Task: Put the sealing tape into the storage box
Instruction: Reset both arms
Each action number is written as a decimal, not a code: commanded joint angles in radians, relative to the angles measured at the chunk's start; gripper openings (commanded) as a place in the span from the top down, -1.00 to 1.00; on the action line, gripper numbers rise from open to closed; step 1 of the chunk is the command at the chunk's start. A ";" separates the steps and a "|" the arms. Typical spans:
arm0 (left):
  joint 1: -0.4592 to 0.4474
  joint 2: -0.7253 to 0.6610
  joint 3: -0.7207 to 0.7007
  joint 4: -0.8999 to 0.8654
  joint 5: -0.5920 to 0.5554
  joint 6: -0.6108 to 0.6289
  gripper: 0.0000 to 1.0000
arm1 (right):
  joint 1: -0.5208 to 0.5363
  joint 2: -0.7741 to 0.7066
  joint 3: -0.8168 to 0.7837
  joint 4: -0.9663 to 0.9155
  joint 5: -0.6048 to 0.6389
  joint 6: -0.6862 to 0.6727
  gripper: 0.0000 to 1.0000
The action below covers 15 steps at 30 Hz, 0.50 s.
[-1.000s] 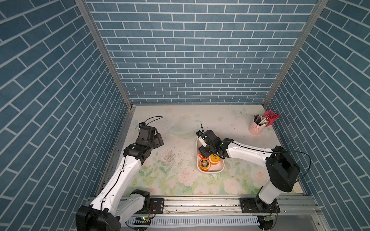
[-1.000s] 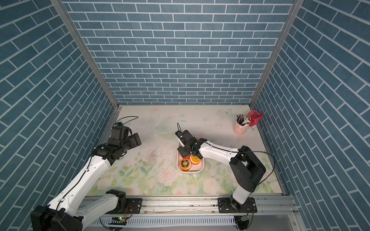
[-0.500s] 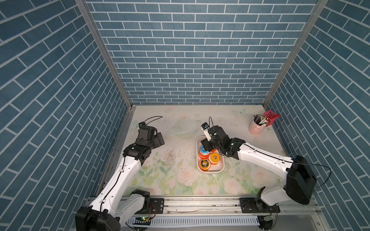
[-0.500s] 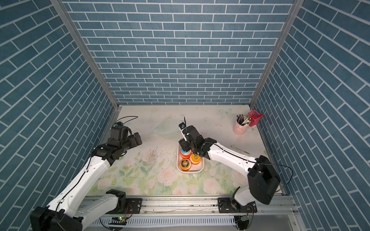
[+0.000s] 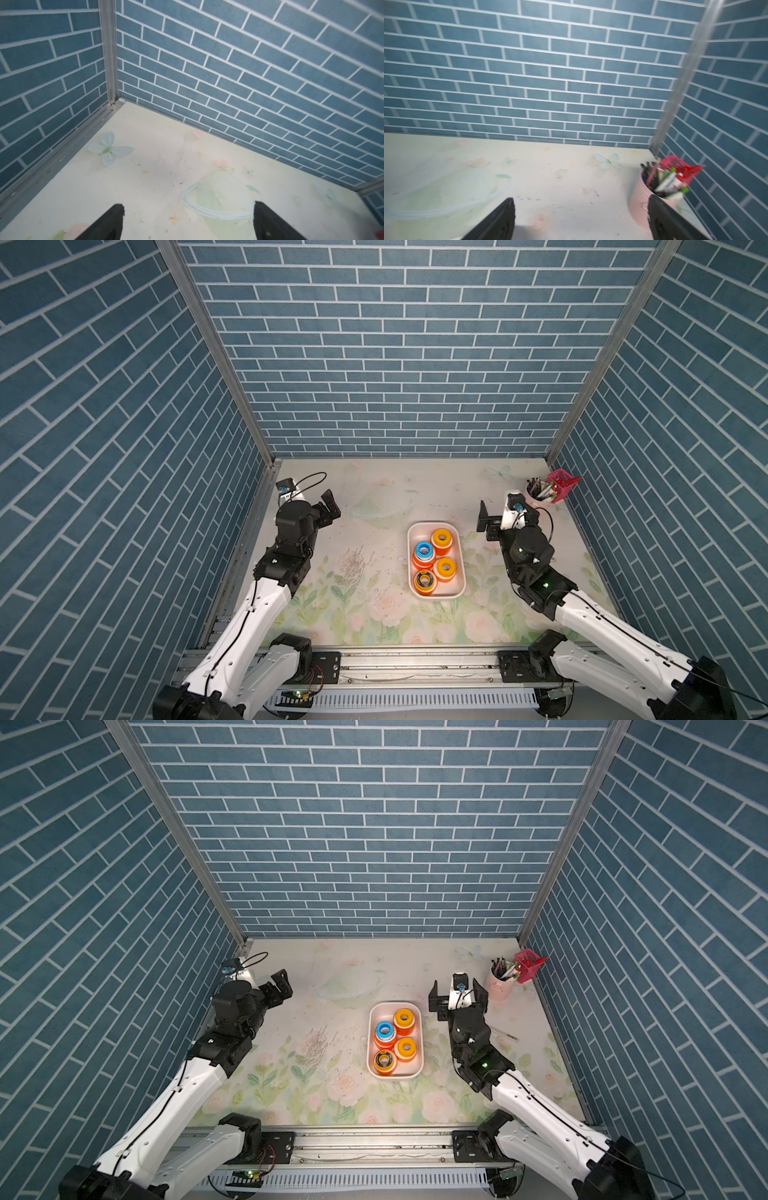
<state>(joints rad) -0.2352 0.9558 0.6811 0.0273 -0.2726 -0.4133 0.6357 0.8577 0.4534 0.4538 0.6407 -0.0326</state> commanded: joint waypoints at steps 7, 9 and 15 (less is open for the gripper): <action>-0.004 0.036 -0.328 0.422 -0.121 0.204 -1.00 | -0.106 0.026 -0.331 0.320 0.174 -0.031 -0.99; 0.000 0.105 -0.336 0.468 -0.149 0.242 -1.00 | -0.153 0.083 -0.375 0.380 0.171 -0.003 -0.99; 0.062 0.223 -0.413 0.762 -0.016 0.385 -1.00 | -0.280 0.243 -0.366 0.532 0.060 0.014 -0.99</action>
<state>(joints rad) -0.2131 1.1229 0.3134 0.5613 -0.3428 -0.1291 0.3943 1.0534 0.0681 0.8238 0.7414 -0.0410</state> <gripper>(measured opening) 0.998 0.993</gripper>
